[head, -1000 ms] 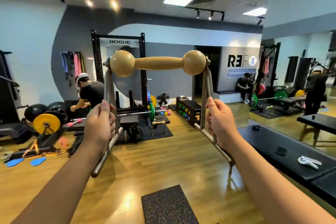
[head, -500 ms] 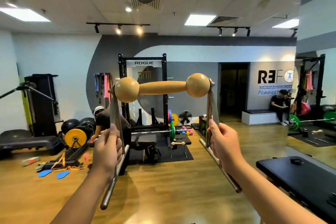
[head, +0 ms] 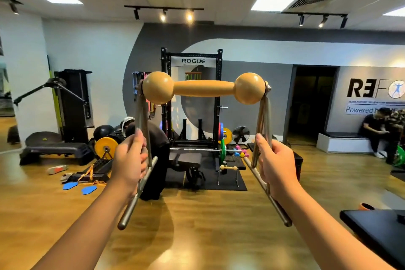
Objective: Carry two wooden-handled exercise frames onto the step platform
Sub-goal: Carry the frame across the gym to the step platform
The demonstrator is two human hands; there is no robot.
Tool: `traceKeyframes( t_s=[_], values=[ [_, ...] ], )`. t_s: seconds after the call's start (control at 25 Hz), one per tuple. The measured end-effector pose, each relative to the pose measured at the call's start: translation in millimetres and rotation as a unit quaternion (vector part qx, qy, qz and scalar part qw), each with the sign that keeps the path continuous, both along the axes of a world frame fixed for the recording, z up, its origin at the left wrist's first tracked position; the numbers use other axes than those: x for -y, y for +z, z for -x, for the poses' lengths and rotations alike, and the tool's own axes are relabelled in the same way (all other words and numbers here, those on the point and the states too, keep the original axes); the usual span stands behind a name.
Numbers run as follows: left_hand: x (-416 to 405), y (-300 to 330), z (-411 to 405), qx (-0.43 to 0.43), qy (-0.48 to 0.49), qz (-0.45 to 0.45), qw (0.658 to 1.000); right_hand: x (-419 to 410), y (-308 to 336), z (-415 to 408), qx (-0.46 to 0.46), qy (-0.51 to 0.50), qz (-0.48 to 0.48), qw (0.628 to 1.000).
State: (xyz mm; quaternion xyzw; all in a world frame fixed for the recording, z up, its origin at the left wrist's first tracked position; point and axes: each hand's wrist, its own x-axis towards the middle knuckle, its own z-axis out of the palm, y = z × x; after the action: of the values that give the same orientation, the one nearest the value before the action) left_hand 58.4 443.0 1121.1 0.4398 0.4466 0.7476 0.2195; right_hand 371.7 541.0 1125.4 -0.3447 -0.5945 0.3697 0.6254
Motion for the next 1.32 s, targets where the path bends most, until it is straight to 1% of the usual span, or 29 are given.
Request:
traceKeyframes(
  t_s=[0.16, 0.28, 0.44, 0.6, 0.8, 0.92, 1.04, 1.16, 1.32],
  values=[
    [-96, -8, 48, -0.009, 0.006, -0.003, 1.0, -100, -1, 52, -0.01, 0.005, 0.003, 1.0],
    [-159, -4, 81, -0.012, 0.02, 0.013, 1.0, -169, -1, 91, -0.018, 0.01, 0.005, 1.0],
    [-237, -13, 127, -0.016, 0.045, 0.025, 0.999, -265, -20, 144, -0.009, 0.012, 0.018, 1.0],
    [-299, -27, 168, -0.005, 0.086, 0.034, 0.996, -354, -33, 198, -0.01, 0.038, 0.024, 0.999],
    [-374, -26, 224, 0.01, 0.184, 0.014, 0.983, -478, -35, 292, 0.001, 0.122, 0.023, 0.992],
    [-398, -23, 254, 0.014, 0.242, 0.007, 0.97, -535, -28, 351, 0.003, 0.179, 0.017, 0.984],
    [-409, -22, 292, 0.022, 0.321, 0.022, 0.946, -573, -25, 426, 0.01, 0.257, 0.018, 0.966],
    [-414, -26, 336, 0.035, 0.383, 0.018, 0.923, -594, -32, 506, 0.001, 0.331, 0.018, 0.944],
    [-413, -36, 405, 0.055, 0.434, 0.019, 0.899, -603, -46, 611, 0.003, 0.385, 0.024, 0.923]
  ],
)
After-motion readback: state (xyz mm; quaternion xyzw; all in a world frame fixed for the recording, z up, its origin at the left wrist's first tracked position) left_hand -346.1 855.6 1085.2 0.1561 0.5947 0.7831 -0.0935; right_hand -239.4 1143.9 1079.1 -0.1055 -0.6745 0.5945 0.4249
